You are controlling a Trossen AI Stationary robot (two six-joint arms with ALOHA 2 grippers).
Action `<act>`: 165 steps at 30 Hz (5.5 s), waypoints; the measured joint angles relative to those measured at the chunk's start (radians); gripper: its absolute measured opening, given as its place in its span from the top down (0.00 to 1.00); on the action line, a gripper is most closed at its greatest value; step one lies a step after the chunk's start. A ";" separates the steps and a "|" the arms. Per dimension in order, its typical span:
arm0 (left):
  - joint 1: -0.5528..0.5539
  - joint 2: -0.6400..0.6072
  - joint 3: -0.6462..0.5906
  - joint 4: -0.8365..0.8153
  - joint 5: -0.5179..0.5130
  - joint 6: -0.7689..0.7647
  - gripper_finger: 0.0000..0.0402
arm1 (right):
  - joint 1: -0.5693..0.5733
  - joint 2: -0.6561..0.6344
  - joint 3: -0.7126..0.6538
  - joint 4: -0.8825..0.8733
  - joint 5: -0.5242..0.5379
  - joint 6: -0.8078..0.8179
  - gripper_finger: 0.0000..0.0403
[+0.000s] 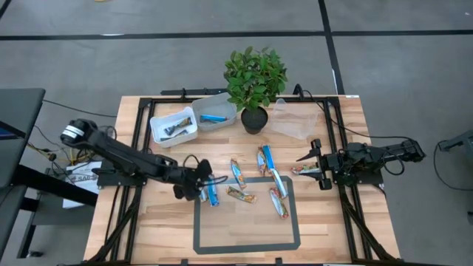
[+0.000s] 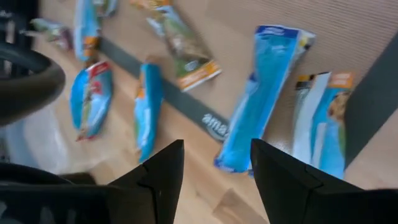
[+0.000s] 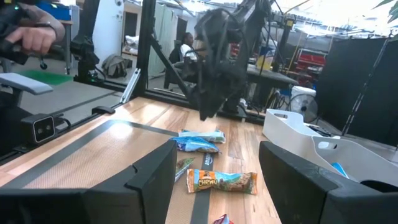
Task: Pick and place Granola Bars by type
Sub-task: Put the blue granola bar into the white bin, then put the yellow granola bar into the transparent bin
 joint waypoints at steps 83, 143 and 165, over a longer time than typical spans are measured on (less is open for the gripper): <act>0.544 -0.093 0.042 -0.103 -0.702 -0.505 0.92 | 0.000 0.000 0.000 0.000 0.000 0.000 0.44; 0.337 -0.179 0.041 -0.141 -0.186 -0.314 0.58 | 0.000 0.000 0.000 0.000 0.000 0.000 0.44; 0.337 -0.179 0.041 -0.148 -0.283 -0.130 0.58 | 0.000 0.000 0.000 0.000 0.000 0.000 0.44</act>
